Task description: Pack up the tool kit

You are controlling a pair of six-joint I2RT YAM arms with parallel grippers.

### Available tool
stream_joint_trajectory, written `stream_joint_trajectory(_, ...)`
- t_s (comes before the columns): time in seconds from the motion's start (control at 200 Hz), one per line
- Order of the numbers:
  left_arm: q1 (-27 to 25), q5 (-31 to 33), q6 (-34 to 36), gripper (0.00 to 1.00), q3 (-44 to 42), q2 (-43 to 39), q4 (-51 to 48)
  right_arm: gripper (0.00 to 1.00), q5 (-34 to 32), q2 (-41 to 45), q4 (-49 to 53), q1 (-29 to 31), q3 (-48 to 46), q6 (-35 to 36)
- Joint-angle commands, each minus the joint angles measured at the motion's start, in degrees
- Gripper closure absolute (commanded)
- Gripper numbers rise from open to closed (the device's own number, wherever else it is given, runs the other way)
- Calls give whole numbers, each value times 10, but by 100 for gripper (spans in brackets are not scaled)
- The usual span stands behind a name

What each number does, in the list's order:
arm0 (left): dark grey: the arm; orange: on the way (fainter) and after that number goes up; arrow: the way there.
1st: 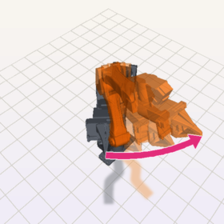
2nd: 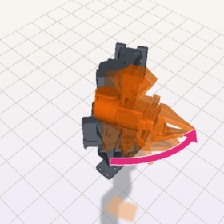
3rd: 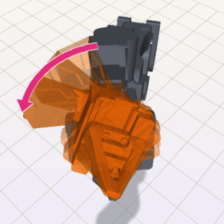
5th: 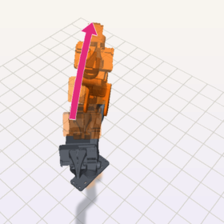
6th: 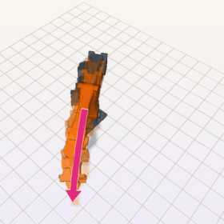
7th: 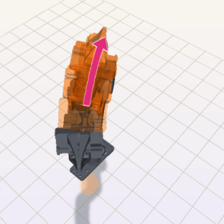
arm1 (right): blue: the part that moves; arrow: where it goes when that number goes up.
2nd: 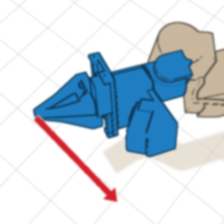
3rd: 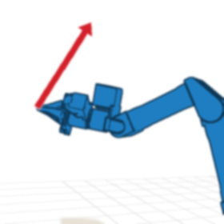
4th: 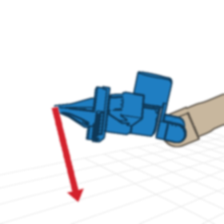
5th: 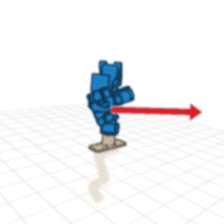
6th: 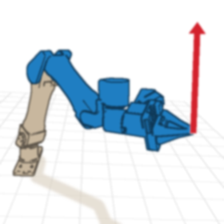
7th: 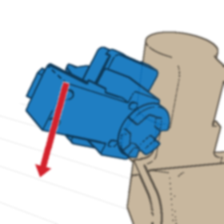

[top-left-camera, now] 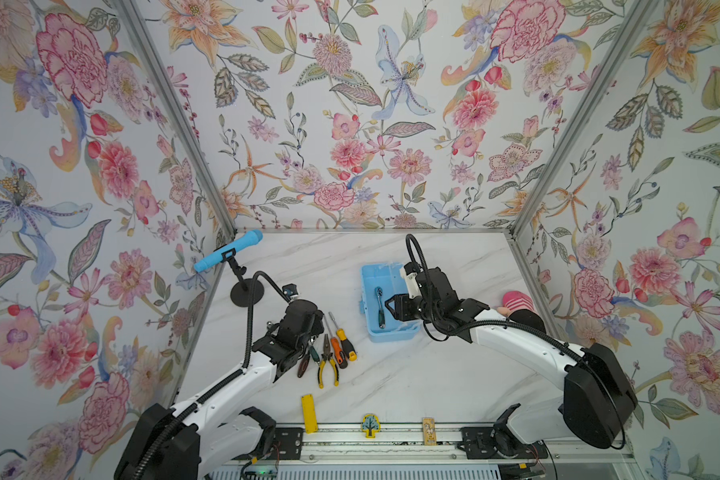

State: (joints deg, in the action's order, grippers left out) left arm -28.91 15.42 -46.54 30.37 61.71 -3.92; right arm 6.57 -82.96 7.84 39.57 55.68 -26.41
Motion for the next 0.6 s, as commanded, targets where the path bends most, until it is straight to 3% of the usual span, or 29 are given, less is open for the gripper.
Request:
stream_joint_trajectory(0.0,20,-2,-10,51,-25,-2,-3,46,19,-19,-11,2,18,-5)
stream_joint_trajectory(0.205,34,-13,8,53,-7,61,8,47,23,-29,-12,1,26,-4)
stream_joint_trajectory(0.595,66,-59,29,66,1,165,52,47,27,-25,-10,-13,21,-3)
